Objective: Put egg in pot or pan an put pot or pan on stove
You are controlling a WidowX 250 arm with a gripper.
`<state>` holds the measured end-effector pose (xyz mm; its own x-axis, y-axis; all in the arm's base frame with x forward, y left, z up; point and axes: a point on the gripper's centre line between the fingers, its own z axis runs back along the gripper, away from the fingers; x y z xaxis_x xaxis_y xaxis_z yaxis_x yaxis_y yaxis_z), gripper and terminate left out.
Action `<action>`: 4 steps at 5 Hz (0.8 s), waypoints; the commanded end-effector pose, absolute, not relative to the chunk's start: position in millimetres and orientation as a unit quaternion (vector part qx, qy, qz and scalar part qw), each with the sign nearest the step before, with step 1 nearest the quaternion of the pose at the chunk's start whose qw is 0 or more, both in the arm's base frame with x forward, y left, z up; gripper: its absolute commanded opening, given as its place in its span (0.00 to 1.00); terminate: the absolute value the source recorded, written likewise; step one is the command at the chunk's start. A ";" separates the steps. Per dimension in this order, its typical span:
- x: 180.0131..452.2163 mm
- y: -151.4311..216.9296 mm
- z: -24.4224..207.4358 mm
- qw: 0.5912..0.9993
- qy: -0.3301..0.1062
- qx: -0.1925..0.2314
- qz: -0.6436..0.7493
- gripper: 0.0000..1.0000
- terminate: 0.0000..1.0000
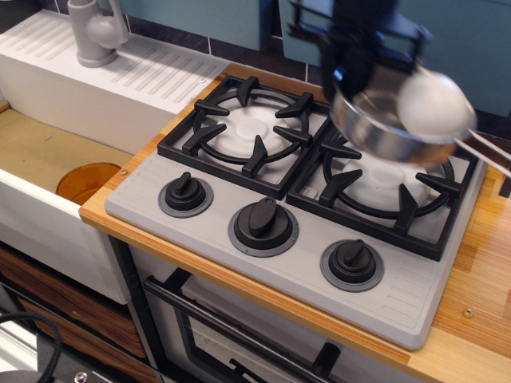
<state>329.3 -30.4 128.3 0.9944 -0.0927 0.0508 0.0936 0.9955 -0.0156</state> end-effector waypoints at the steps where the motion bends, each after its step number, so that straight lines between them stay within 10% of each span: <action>1: 371.6 31.0 126.5 0.995 -0.053 -0.018 -0.082 0.00 0.00; 4: 371.2 92.7 102.8 0.994 -0.061 -0.017 -0.091 0.00 0.00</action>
<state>359.7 94.5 84.2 0.9815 -0.1737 0.0805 0.1783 0.9825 -0.0538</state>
